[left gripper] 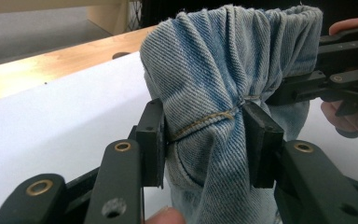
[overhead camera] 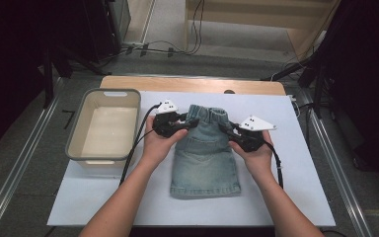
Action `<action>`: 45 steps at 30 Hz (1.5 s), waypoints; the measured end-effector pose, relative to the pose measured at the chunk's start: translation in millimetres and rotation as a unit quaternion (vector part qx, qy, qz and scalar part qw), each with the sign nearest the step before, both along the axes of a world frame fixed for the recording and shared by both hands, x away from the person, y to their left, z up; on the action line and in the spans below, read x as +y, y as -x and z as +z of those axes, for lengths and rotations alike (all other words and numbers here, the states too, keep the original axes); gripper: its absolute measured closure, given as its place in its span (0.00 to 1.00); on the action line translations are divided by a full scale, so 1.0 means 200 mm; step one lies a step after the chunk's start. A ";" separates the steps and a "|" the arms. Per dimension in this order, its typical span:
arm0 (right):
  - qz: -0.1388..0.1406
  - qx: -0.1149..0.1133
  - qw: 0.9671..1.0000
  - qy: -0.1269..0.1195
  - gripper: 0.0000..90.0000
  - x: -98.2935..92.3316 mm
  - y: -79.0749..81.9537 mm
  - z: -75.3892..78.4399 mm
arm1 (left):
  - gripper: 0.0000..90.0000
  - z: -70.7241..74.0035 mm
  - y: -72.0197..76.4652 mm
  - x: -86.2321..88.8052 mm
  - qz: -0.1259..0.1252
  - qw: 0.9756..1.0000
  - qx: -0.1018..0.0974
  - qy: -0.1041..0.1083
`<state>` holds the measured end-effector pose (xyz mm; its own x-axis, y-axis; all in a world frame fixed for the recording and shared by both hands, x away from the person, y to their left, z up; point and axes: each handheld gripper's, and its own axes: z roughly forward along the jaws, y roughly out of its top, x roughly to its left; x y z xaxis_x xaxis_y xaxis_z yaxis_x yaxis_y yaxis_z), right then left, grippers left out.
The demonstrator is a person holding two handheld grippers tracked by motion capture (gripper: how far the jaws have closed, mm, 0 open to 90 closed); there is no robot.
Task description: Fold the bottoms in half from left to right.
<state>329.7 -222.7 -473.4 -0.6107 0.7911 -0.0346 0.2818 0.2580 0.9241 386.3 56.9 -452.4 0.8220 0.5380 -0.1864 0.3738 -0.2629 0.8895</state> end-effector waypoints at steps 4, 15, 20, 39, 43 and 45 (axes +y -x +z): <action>0.007 -0.003 1.000 0.005 0.79 0.00 0.03 -0.01 | 0.62 -0.02 0.03 0.01 -0.004 1.000 0.002 -0.001; 0.012 -0.003 1.000 0.000 0.79 0.01 0.12 -0.05 | 0.62 -0.04 0.10 0.03 -0.015 1.000 0.000 -0.002; 0.017 -0.007 1.000 0.007 0.79 0.01 0.16 -0.06 | 0.62 -0.06 0.15 0.04 -0.021 1.000 0.000 0.002; 0.036 -0.001 0.999 0.000 0.79 0.00 0.29 -0.12 | 0.60 -0.11 0.28 0.06 -0.038 0.999 0.003 0.003; 0.044 0.008 0.999 -0.005 0.78 -0.01 0.31 -0.14 | 0.59 -0.13 0.30 0.07 -0.047 0.999 0.011 0.004; 0.048 0.011 0.999 -0.007 0.77 -0.01 0.32 -0.15 | 0.58 -0.14 0.31 0.07 -0.050 0.999 0.014 0.003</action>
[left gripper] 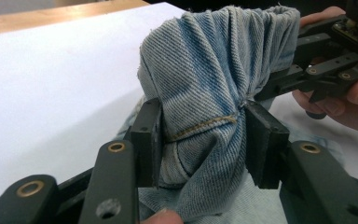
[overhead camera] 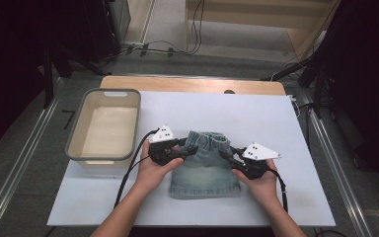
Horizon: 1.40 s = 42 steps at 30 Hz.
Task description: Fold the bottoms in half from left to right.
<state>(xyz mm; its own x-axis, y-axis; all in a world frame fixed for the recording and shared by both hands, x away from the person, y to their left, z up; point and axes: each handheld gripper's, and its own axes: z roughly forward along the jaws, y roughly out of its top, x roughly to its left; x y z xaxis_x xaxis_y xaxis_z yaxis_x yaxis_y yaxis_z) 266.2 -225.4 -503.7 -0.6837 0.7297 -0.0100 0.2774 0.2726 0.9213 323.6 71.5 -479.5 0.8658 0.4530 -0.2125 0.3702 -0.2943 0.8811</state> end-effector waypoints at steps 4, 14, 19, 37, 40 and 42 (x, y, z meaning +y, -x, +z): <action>0.008 0.011 1.000 0.003 0.76 0.00 0.02 0.00 | 0.55 -0.01 0.02 0.01 -0.006 1.000 0.010 0.001; 0.017 0.038 0.999 -0.002 0.68 -0.01 0.06 -0.01 | 0.50 -0.05 0.08 0.03 -0.020 0.999 0.024 0.007; 0.021 0.048 0.999 -0.006 0.64 -0.02 0.07 -0.01 | 0.45 -0.07 0.10 0.03 -0.023 0.999 0.040 0.012; 0.022 0.089 0.996 0.006 0.40 -0.03 0.13 -0.03 | 0.29 -0.08 0.13 0.07 -0.041 0.997 0.070 -0.003; 0.024 0.093 0.995 0.016 0.39 -0.04 0.15 -0.05 | 0.29 -0.09 0.15 0.07 -0.046 0.996 0.071 -0.012; 0.024 0.096 0.995 0.022 0.39 -0.04 0.16 -0.06 | 0.29 -0.09 0.15 0.07 -0.046 0.996 0.071 -0.013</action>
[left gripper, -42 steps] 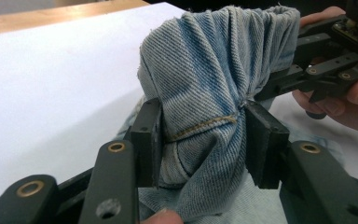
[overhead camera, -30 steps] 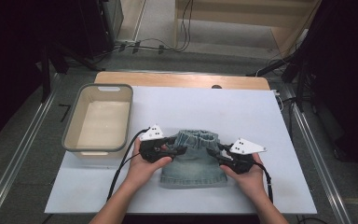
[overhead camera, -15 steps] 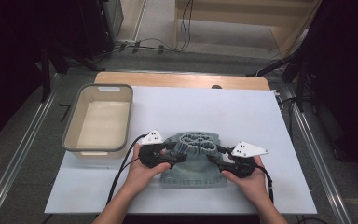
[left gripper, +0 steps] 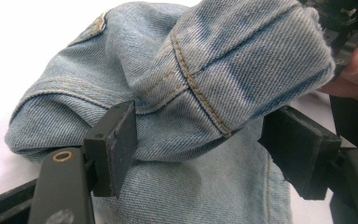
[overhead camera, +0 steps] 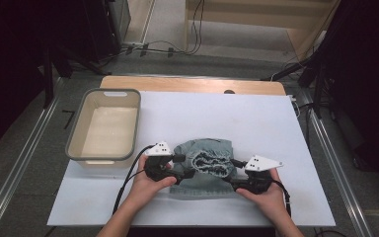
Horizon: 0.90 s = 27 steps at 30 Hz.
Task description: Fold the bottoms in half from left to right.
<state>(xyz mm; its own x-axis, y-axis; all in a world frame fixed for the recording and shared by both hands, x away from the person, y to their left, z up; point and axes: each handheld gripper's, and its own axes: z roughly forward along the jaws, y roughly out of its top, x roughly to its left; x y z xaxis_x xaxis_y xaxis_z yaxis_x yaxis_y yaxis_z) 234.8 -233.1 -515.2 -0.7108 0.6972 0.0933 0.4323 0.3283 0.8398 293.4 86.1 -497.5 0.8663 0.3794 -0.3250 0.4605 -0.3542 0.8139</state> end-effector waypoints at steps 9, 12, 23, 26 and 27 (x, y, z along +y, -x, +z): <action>-0.001 0.004 1.000 0.007 0.38 -0.01 0.01 -0.01 | 0.29 -0.01 0.01 0.03 0.001 1.000 0.006 0.002; 0.001 0.005 1.000 0.012 0.38 -0.02 0.02 -0.01 | 0.29 -0.01 0.01 0.04 0.000 1.000 0.008 -0.003; -0.005 0.010 1.000 0.009 0.35 -0.12 0.10 0.02 | 0.28 0.03 0.06 0.12 -0.002 1.000 0.013 0.006; -0.007 0.005 1.000 0.001 0.35 -0.15 0.14 0.03 | 0.27 0.06 0.07 0.13 -0.001 1.000 0.010 0.013; -0.008 0.006 1.000 -0.003 0.35 -0.16 0.15 0.04 | 0.27 0.07 0.08 0.14 0.000 1.000 0.010 0.016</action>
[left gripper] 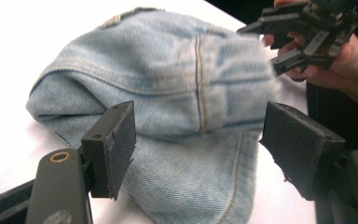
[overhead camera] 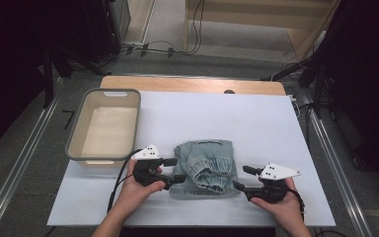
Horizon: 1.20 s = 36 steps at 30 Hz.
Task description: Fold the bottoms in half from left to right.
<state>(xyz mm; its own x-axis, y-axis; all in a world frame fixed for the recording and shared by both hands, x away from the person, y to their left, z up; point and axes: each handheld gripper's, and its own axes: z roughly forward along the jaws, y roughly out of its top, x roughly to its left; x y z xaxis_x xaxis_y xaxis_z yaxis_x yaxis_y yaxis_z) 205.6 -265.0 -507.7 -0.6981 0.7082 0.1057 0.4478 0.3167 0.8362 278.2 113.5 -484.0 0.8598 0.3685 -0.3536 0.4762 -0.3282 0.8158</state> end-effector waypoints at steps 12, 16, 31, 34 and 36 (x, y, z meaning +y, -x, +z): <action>0.040 0.006 0.998 -0.041 0.37 0.13 0.06 0.04 | 0.31 0.09 0.06 -0.10 -0.016 1.000 -0.012 0.009; 0.046 0.021 0.998 -0.034 0.47 0.20 0.06 0.02 | 0.35 0.09 0.06 -0.14 -0.011 1.000 -0.011 0.010; 0.058 0.030 0.997 0.028 0.68 0.25 0.06 -0.03 | 0.60 0.03 0.05 -0.23 -0.024 0.999 -0.022 -0.039; 0.060 0.030 0.997 0.042 0.68 0.25 0.06 -0.03 | 0.62 0.00 0.05 -0.21 -0.021 0.999 -0.013 -0.039; 0.061 0.026 0.996 0.057 0.69 0.25 0.06 -0.03 | 0.65 -0.02 0.05 -0.19 -0.020 0.999 -0.008 -0.040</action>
